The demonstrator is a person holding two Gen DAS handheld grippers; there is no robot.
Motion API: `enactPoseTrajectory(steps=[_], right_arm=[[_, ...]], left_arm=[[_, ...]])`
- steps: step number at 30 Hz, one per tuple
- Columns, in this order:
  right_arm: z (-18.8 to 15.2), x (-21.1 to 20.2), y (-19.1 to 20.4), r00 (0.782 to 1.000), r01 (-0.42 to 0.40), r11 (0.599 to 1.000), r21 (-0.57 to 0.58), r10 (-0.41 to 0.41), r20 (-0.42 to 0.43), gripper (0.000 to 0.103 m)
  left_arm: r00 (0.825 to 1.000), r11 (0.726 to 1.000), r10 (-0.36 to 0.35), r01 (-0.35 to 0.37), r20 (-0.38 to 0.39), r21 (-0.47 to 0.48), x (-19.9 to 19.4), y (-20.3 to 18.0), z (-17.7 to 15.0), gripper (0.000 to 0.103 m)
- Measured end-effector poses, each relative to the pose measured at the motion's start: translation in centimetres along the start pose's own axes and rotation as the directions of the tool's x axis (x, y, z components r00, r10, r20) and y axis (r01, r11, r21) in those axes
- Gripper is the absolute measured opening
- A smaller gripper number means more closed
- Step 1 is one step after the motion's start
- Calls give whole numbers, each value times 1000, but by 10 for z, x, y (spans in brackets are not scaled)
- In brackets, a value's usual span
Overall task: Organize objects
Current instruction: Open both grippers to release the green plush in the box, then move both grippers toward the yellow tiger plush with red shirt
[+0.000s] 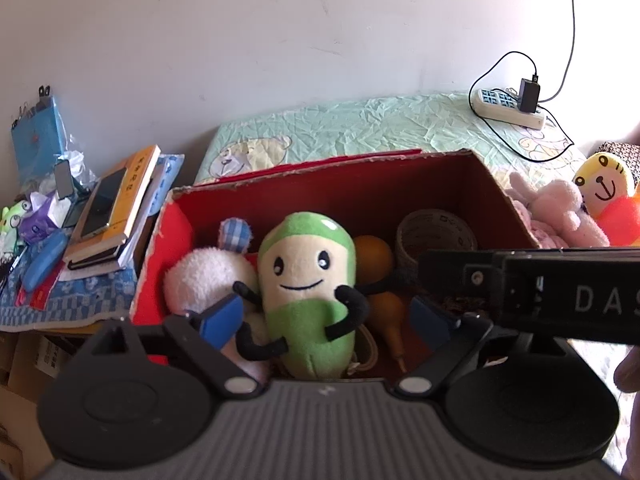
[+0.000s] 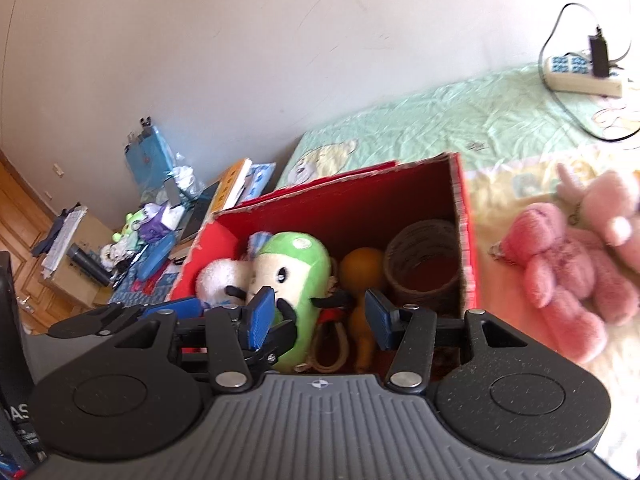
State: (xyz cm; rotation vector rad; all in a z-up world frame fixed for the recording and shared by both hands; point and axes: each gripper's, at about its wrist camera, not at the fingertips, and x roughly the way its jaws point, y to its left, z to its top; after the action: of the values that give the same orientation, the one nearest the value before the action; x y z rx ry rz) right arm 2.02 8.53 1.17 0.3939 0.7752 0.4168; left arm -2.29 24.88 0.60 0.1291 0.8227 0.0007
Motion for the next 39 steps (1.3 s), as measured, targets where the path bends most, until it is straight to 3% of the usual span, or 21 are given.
enactPoseTrajectory(steps=[16,31,39], right_arm=[[-3,-59,-47,988,124,992,-9,-122,98,53],[-6,-103,-111,978,174,984,46,-178,111,53],[-10,-113,-137,975,199,978,53,-203,86,53]], left_arm=[[999,999,-13,12,32,34,-25,-72,9,95],[997,994,-57,53,42,93,-33,-157,18,96],[998,992,-68,68,3,102,-25,-194,16,96]])
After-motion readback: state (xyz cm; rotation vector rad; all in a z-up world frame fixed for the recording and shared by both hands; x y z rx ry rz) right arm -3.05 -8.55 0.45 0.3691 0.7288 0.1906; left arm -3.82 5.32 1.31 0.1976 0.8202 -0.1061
